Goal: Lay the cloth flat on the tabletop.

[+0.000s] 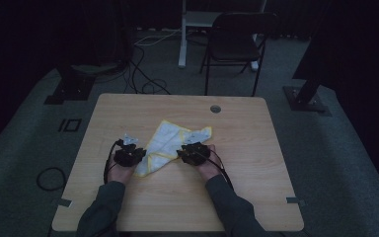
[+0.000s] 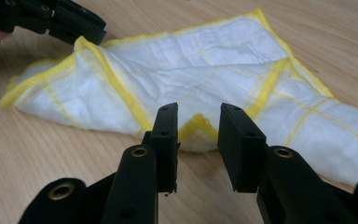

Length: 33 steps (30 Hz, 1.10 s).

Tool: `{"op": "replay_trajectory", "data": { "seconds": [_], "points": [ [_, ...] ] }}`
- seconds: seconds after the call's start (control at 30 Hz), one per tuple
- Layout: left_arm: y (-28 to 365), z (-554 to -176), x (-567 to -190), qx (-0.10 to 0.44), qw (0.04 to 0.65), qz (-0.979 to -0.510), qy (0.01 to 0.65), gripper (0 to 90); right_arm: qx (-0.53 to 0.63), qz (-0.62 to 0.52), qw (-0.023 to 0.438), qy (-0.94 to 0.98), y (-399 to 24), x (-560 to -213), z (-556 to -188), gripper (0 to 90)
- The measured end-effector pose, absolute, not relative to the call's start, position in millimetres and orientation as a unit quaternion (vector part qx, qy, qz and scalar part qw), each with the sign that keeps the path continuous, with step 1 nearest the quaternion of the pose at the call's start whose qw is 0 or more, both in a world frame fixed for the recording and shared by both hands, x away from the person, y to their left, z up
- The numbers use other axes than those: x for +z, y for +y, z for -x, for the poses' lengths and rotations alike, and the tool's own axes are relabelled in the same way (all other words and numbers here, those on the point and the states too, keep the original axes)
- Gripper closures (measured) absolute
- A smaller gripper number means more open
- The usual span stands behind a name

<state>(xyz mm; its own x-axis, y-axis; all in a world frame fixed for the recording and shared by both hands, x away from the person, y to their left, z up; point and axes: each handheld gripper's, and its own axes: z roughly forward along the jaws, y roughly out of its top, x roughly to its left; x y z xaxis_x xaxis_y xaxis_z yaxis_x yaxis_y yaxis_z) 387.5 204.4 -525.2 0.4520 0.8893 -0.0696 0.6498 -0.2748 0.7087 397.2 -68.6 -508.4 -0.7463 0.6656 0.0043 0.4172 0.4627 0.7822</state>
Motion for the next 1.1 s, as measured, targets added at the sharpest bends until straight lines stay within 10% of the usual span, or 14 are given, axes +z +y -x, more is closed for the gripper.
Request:
{"op": "replay_trajectory", "data": {
  "seconds": [0.17,0.33,0.87,1.1],
  "points": [
    [206.8,-388.1,-530.4,0.174,0.338,-0.78,0.498,80.2,0.395,-0.313,0.147,0.851,-61.7,-513.3,-403.0,64.7],
    [206.7,-388.4,-534.4,0.173,0.334,-0.782,0.496,84.1,0.383,-0.31,0.143,0.858,-60.7,-516.8,-404.1,89.3],
    [205.1,-378.0,-535.2,0.174,0.334,-0.784,0.493,87.1,0.389,-0.327,0.156,0.847,-107.4,-503.8,-382.7,90.0],
    [203.9,-372.5,-536.1,0.173,0.34,-0.783,0.492,86.8,0.403,-0.328,0.144,0.842,-95.4,-505.4,-386.9,64.3]
  ]
}}
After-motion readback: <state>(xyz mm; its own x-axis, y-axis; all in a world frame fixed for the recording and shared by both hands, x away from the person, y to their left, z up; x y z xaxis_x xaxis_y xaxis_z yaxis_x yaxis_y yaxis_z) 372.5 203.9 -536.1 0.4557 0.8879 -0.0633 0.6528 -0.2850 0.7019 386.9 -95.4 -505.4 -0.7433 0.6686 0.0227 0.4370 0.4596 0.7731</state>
